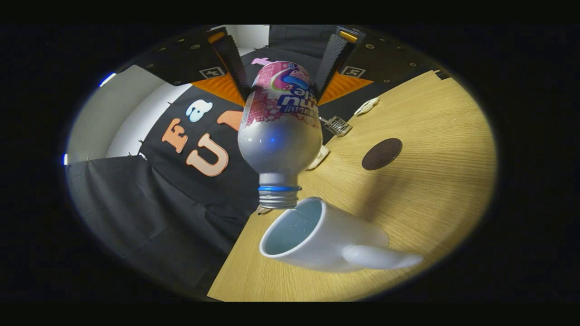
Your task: Take the bottle from table, then pour the juice into the cup, finally place the bottle on the coaster
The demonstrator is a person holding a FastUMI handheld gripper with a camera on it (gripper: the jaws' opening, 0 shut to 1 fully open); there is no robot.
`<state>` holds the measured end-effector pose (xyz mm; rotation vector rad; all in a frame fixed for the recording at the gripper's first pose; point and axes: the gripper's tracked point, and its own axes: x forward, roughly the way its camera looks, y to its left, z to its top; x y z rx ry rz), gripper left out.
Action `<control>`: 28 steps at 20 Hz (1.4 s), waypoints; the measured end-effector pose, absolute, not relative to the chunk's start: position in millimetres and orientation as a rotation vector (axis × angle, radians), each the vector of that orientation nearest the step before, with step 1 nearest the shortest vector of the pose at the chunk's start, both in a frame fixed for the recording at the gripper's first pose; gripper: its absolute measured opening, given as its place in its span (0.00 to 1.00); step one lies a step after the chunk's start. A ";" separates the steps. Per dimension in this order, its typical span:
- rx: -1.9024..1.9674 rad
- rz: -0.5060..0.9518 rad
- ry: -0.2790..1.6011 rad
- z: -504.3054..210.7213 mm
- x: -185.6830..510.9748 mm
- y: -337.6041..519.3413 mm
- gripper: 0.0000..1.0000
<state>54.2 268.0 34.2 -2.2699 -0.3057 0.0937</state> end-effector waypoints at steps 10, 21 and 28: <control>-1.950 0.165 -0.150 13.8 63.2 247.0 0.77; -1.111 0.193 0.071 -13.6 74.8 207.5 0.78; -0.659 0.215 0.190 -34.4 94.1 202.3 0.78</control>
